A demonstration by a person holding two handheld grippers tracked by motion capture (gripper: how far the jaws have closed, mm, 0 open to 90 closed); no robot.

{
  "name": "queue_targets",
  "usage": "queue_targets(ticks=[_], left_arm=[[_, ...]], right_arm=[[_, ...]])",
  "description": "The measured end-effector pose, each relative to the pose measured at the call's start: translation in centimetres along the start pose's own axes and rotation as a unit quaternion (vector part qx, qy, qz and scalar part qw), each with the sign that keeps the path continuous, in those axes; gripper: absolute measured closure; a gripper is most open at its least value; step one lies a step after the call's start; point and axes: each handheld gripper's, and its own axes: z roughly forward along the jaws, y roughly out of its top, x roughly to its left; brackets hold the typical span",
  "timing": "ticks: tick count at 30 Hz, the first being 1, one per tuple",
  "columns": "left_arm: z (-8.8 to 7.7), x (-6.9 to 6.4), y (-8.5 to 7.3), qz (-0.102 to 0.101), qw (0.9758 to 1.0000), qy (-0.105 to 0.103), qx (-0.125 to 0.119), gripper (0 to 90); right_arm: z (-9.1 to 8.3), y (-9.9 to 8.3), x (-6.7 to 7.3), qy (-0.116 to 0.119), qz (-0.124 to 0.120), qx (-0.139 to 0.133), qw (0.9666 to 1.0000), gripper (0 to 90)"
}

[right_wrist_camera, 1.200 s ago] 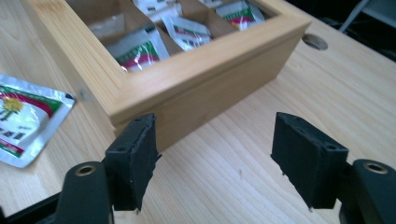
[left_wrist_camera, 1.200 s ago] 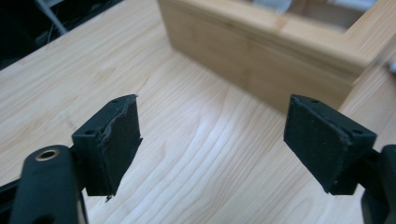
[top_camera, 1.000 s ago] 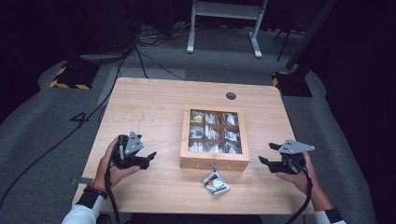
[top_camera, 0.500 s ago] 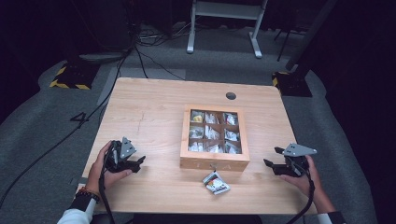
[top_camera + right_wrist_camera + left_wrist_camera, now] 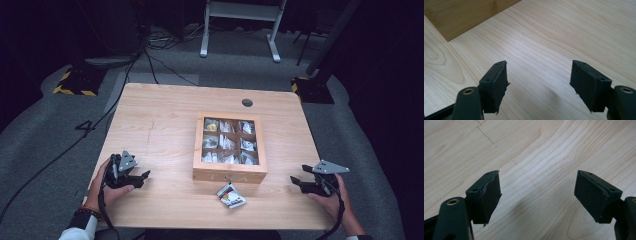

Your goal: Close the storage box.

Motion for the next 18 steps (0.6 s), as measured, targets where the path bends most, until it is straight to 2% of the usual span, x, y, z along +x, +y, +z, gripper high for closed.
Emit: queue_targets(ticks=[3, 8, 11, 13, 15, 18], left_arm=[[-0.1, 0.5, -0.5, -0.019, 0.9997, -0.013, -0.002, 21.9], [0.0, 1.2, -1.5, -0.041, 0.9989, -0.023, 0.005, 22.8], [-0.2, 1.6, -2.2, -0.068, 0.9971, -0.034, 0.002, 22.4], [-0.4, 1.9, -2.6, -0.072, 0.9972, -0.021, 0.004, 23.1], [-0.6, 2.1, -2.8, -0.086, 0.9959, -0.028, 0.008, 22.6], [-0.6, 1.9, -2.8, -0.085, 0.9959, -0.027, 0.009, 22.0]], right_arm=[[-0.3, -0.6, -0.2, 0.003, 0.013, -0.003, 0.9999, 29.6], [-0.5, -1.7, -0.4, 0.010, 0.028, -0.001, 0.9995, 29.0], [-0.6, -2.4, -0.6, 0.011, 0.042, -0.002, 0.9991, 28.7], [-0.7, -2.8, -0.7, 0.008, 0.049, -0.002, 0.9988, 28.6], [-0.7, -3.0, -0.8, 0.002, 0.058, 0.000, 0.9983, 28.5], [-0.9, -3.3, -0.9, -0.004, 0.063, 0.008, 0.9980, 27.9]])
